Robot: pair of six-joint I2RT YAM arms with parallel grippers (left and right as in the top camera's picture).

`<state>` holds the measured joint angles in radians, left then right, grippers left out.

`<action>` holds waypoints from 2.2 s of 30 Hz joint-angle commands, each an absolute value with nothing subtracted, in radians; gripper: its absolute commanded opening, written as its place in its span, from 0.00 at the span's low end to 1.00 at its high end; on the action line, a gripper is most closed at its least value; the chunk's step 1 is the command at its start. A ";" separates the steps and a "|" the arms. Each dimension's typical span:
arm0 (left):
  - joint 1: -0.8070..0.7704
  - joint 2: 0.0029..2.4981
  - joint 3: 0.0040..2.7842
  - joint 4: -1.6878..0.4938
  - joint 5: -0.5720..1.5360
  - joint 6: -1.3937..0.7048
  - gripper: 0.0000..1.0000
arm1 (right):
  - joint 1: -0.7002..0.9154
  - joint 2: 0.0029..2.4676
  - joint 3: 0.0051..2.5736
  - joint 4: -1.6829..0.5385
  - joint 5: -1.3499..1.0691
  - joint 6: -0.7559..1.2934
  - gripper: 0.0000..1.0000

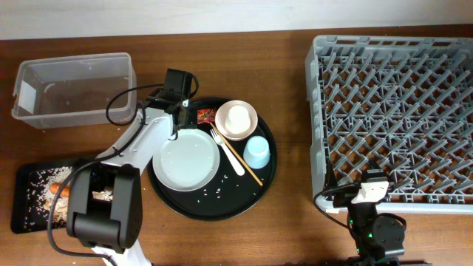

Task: Sort waste into correct bins and load items into the dishwasher rack
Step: 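Carry the tissue left toward the clear plastic bin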

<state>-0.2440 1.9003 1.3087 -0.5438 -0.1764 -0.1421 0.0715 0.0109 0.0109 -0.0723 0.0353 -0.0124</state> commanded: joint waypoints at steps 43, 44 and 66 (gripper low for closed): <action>0.126 1.593 1.445 -0.419 -0.269 -0.155 0.99 | 0.064 0.004 0.006 -0.080 0.034 -0.019 0.99; 0.125 1.591 1.445 -0.416 -0.269 -0.142 0.99 | 0.064 0.004 0.006 -0.080 0.034 -0.019 0.99; 0.196 1.589 1.444 -0.525 -0.334 -0.168 0.68 | 0.064 0.004 0.006 -0.080 0.034 -0.019 0.99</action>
